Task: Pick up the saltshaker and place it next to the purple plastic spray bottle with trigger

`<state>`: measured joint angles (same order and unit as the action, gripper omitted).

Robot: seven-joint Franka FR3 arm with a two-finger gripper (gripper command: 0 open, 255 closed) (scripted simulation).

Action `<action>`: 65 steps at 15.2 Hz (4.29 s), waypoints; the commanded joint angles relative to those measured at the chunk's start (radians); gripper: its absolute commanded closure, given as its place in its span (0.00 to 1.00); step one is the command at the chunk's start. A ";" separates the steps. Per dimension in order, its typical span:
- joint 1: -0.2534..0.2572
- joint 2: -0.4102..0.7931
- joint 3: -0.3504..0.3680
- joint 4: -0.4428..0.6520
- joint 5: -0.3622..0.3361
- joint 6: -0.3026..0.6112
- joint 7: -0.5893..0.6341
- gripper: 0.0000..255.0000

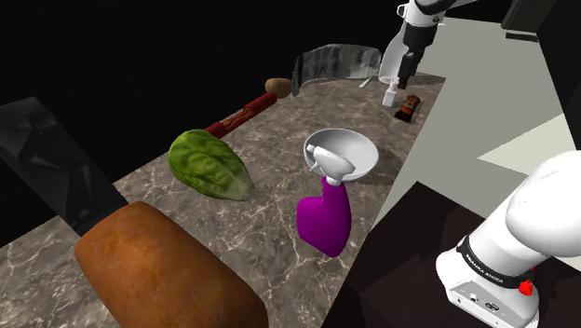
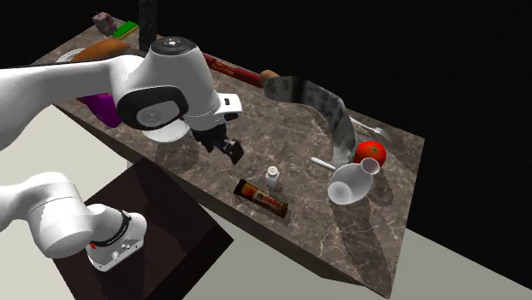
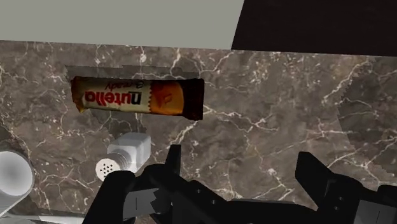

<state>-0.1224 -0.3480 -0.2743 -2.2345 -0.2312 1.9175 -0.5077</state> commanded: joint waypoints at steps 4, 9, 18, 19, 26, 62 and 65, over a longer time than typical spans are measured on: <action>-0.014 0.162 -0.076 0.112 0.042 0.078 -0.107 0.00; -0.038 0.346 -0.135 0.264 0.130 0.125 -0.228 0.00; -0.058 0.437 -0.148 0.253 0.175 0.226 -0.272 0.00; -0.058 0.436 -0.148 0.253 0.175 0.226 -0.272 0.00; -0.058 0.436 -0.148 0.253 0.175 0.226 -0.272 0.00; -0.052 0.385 -0.146 0.547 0.161 -0.115 -0.282 1.00; -0.053 0.390 -0.146 0.593 0.164 -0.156 -0.286 1.00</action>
<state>-0.1749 0.0429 -0.4202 -1.6553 -0.0675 1.7762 -0.7921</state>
